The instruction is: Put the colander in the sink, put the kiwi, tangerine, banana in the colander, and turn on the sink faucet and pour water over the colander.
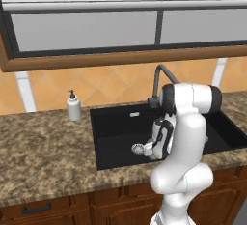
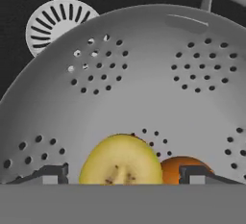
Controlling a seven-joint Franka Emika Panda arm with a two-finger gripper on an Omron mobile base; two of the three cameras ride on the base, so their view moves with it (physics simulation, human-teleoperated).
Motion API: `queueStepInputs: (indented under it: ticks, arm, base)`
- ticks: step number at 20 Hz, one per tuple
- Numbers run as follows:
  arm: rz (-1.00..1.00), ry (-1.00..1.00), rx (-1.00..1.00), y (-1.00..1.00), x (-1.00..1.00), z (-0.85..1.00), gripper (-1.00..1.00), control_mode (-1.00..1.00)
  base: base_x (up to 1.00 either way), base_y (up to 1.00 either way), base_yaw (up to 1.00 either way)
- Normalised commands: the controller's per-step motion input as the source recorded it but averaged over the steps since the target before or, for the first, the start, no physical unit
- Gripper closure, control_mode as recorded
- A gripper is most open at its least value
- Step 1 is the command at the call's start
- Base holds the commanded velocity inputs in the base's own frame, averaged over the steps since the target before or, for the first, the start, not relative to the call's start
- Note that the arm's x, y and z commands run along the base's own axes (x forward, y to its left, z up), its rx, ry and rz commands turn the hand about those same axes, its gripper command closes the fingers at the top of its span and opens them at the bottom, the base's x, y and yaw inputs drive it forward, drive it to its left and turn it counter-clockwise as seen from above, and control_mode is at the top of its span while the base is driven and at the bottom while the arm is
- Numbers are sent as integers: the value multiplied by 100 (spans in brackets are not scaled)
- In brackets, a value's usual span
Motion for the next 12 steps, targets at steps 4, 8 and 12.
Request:
queueStepInputs:
  ticks: [4, 8, 12]
  arm:
    - [0, 5, 0, -3, 0, 38, -100, -100]
    - [0, 1, 0, -6, -11, 88, -100, -100]
    - [0, 1, 0, -9, -27, 100, -100, -100]
  base:
    - [0, 0, 0]
    - [0, 0, 0]
    - [0, 0, 0]
